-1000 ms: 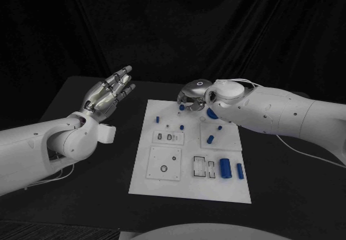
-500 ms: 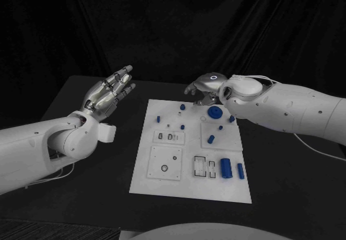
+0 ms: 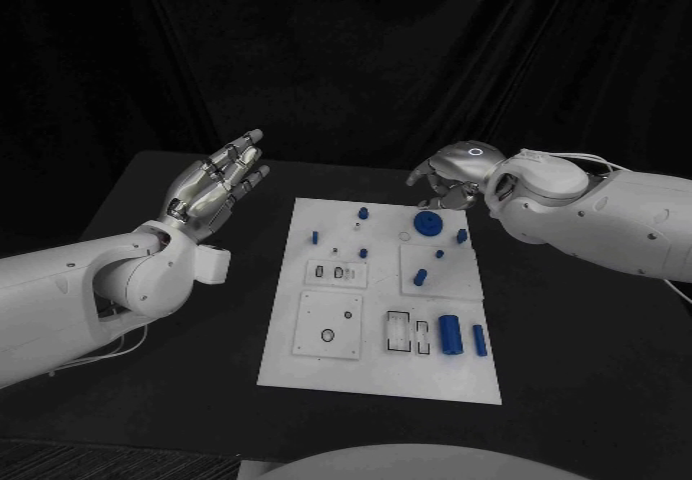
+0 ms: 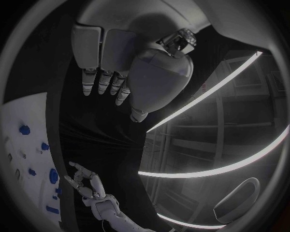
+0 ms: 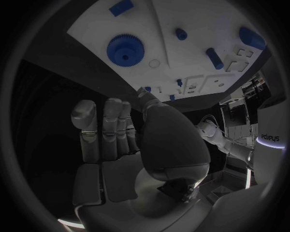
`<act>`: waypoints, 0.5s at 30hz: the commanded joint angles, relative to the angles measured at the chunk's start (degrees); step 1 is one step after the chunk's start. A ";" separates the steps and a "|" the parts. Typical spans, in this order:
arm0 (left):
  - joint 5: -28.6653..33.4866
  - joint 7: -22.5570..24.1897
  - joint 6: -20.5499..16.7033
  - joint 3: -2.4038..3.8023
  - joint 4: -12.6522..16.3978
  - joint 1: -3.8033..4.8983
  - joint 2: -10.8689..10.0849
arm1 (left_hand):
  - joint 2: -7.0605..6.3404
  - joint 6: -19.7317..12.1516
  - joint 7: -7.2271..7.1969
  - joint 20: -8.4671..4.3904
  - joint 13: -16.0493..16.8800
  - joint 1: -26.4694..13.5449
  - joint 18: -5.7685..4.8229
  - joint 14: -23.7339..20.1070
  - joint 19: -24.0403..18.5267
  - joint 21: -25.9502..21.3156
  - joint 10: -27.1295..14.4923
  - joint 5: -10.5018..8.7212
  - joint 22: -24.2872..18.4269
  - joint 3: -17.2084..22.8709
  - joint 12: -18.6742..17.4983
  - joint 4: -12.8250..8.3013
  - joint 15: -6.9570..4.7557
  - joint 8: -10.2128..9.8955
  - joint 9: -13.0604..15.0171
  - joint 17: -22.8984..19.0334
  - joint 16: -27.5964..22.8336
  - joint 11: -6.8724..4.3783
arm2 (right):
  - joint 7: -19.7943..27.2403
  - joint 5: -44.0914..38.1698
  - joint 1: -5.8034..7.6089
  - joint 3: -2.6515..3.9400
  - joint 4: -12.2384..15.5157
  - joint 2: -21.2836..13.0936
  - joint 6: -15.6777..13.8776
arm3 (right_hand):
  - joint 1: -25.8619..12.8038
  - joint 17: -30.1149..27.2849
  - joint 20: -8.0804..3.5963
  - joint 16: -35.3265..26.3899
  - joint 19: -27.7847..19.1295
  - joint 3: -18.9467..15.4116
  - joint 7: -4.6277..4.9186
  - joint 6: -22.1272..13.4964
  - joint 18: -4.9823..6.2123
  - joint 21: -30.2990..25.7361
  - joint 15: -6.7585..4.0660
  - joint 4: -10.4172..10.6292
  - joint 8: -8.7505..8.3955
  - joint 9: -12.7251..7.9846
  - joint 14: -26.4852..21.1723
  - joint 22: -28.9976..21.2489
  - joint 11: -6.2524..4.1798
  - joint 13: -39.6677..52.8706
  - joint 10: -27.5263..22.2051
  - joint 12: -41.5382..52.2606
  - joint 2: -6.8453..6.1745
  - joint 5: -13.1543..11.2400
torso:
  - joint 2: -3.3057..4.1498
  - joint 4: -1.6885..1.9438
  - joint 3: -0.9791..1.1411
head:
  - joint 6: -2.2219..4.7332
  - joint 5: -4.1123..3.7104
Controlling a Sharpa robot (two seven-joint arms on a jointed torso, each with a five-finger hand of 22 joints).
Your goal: Assemble the parts on the task board
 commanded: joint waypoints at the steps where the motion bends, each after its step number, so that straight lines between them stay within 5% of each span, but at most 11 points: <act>1: -0.12 5.41 0.93 0.05 -0.12 0.16 0.29 | 0.24 -0.02 0.32 0.14 -0.04 0.58 -0.61 -0.02 0.02 -0.13 0.06 0.20 -0.04 0.41 -0.07 0.01 0.43 -0.02 0.02 -0.05 -0.21 0.47 | -2.30 1.89 -0.31 0.03 0.95 -1.03 -0.58 | -1.73 24.66 -0.66 16.01 5.86 -1.38 0.76 1.31 -1.80 9.00 -0.47 1.43 0.60 0.71 9.64 7.31 -0.69 19.89 17.45 14.71 0.27 -0.77 | 0.08 -0.06 0.05 | 0.01 -0.24; 2: -0.12 5.40 0.99 0.05 -0.19 0.15 0.38 | 0.25 -0.03 0.33 0.16 -0.04 0.61 -0.61 -0.02 0.02 -0.14 0.04 0.21 -0.05 0.43 -0.07 0.00 0.45 -0.03 0.02 -0.05 -0.21 0.50 | -2.72 2.44 -0.43 0.02 1.14 -1.37 0.06 | -2.39 29.12 -0.75 18.56 6.40 -1.80 0.95 1.36 -2.02 10.08 -0.54 1.96 0.58 0.87 11.70 8.29 -0.84 23.39 21.45 16.58 0.28 -0.69 | 0.09 -0.06 0.08 | 0.03 -0.25; 5: -0.12 5.39 1.17 0.05 -0.30 0.15 0.58 | 0.25 -0.03 0.33 0.16 -0.04 0.61 -0.61 -0.02 0.02 -0.14 0.04 0.21 -0.05 0.43 -0.07 0.00 0.45 -0.03 0.02 -0.05 -0.21 0.50 | -3.56 3.46 -0.78 0.02 1.39 -1.93 1.41 | -3.74 33.55 -1.09 20.95 8.68 -2.46 1.06 1.25 -2.73 13.36 -0.91 3.22 0.39 1.09 13.92 10.76 -1.02 24.44 22.68 17.09 0.20 -0.86 | 0.19 0.11 0.18 | 0.13 -0.55; 15: -0.12 5.35 1.49 0.05 -0.37 0.14 0.78 | 0.29 -0.03 0.36 0.20 -0.05 0.71 -0.63 -0.02 0.03 -0.13 0.04 0.25 -0.04 0.49 -0.07 -0.01 0.53 -0.04 0.02 -0.05 -0.21 0.56 | -5.18 4.80 -2.26 0.02 0.24 -2.16 4.41 | -4.63 33.55 -1.57 20.95 12.28 -2.23 1.15 2.40 -3.92 18.03 -1.41 5.53 0.43 1.12 13.92 13.93 -1.10 24.44 22.68 17.09 -1.19 -0.22 | 0.05 0.00 0.08 | 0.00 -0.34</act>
